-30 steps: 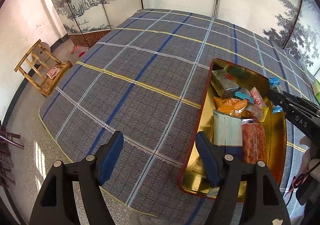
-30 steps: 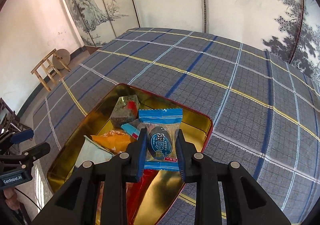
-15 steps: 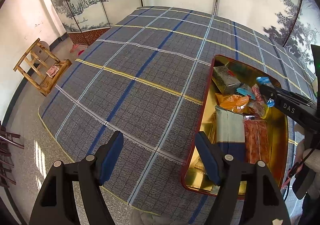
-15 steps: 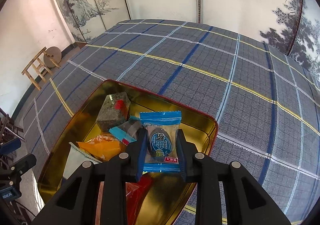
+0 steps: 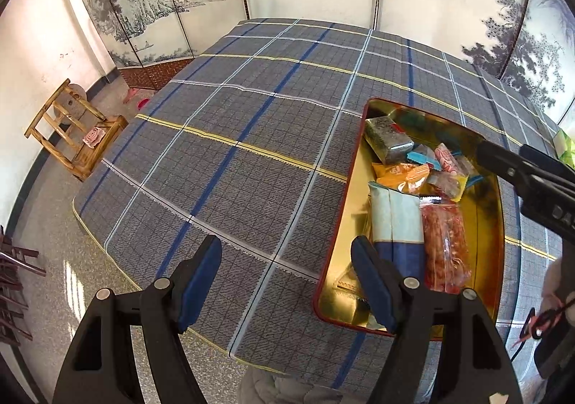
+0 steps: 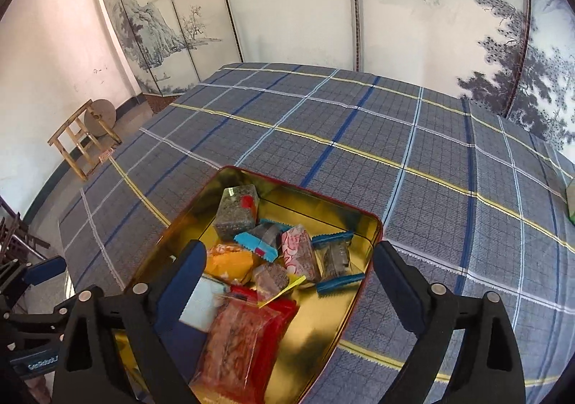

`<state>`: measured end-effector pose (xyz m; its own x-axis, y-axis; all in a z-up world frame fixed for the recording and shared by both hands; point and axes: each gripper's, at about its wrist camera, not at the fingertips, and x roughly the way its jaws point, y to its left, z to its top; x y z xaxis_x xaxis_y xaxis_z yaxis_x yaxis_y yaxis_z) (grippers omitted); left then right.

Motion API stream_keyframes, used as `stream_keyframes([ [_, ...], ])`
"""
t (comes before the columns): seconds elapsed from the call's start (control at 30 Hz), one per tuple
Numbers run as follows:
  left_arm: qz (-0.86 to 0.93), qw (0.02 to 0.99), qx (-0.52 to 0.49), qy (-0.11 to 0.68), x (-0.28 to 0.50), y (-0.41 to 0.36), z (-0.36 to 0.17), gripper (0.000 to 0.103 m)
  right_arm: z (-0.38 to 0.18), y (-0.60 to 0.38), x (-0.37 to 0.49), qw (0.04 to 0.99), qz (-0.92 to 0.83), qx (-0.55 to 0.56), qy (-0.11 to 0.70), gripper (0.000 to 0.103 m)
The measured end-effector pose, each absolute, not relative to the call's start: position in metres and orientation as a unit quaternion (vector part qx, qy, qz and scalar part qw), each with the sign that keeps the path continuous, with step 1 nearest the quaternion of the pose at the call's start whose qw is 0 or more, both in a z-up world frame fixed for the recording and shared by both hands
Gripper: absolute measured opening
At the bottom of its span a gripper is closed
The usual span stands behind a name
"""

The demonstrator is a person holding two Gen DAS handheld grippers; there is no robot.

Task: Organize snacks

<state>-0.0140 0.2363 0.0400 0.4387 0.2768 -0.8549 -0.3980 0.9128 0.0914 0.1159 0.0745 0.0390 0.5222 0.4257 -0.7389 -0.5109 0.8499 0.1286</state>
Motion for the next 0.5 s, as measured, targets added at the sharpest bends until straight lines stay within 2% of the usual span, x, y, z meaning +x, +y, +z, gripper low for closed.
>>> stream_keyframes([
  [0.23, 0.189, 0.853, -0.048, 0.484, -0.025, 0.216, 0.049, 0.072, 0.056, 0.055, 0.065, 0.884, 0.262, -0.058, 0.383, 0.099],
  [0.5, 0.173, 0.855, -0.036, 0.487, -0.034, 0.19, 0.048, 0.072, 0.049, 0.033, 0.023, 0.875, 0.246, -0.07, 0.412, 0.101],
])
